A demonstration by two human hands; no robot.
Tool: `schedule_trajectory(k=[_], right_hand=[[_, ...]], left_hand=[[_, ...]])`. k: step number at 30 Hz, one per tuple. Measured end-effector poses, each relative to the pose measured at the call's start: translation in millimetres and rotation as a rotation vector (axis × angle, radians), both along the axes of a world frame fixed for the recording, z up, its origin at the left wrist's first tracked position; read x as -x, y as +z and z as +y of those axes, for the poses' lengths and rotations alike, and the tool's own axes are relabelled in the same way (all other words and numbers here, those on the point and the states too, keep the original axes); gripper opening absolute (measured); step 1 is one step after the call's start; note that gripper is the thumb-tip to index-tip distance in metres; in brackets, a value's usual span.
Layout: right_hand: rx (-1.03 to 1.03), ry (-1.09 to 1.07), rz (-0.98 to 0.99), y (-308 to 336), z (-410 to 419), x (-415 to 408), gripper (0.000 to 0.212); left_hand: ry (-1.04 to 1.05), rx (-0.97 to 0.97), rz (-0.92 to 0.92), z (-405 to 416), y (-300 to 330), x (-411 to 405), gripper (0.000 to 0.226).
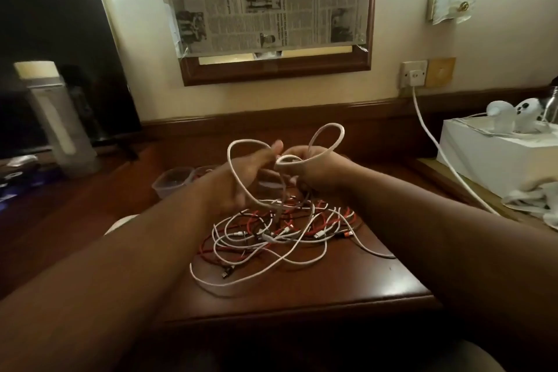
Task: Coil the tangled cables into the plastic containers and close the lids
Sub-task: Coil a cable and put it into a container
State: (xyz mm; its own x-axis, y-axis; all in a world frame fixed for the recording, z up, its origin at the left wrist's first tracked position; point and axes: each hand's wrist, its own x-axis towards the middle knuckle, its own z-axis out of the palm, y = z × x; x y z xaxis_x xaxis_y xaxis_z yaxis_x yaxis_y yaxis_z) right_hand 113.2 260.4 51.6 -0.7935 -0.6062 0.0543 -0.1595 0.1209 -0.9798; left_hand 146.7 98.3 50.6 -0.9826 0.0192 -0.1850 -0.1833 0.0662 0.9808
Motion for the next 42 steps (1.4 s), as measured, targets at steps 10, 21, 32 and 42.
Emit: schedule_trajectory(k=[10, 21, 32, 42], right_hand=[[-0.398, 0.295, 0.146, -15.3, 24.9, -46.2, 0.046], [-1.131, 0.32, 0.318, 2.1, 48.8, -43.9, 0.055], [-0.001, -0.504, 0.544, 24.4, 28.8, -50.5, 0.01], [-0.222, -0.036, 0.243, 9.2, -6.4, -67.6, 0.022]], left_hand=[[-0.07, 0.507, 0.402, -3.5, -18.9, -55.8, 0.026], [-0.253, 0.48, -0.028, -15.4, 38.7, -74.4, 0.025], [0.024, -0.404, 0.072, 3.9, 25.3, -68.1, 0.022], [0.107, -0.353, 0.14, 23.7, 18.6, -47.7, 0.013]])
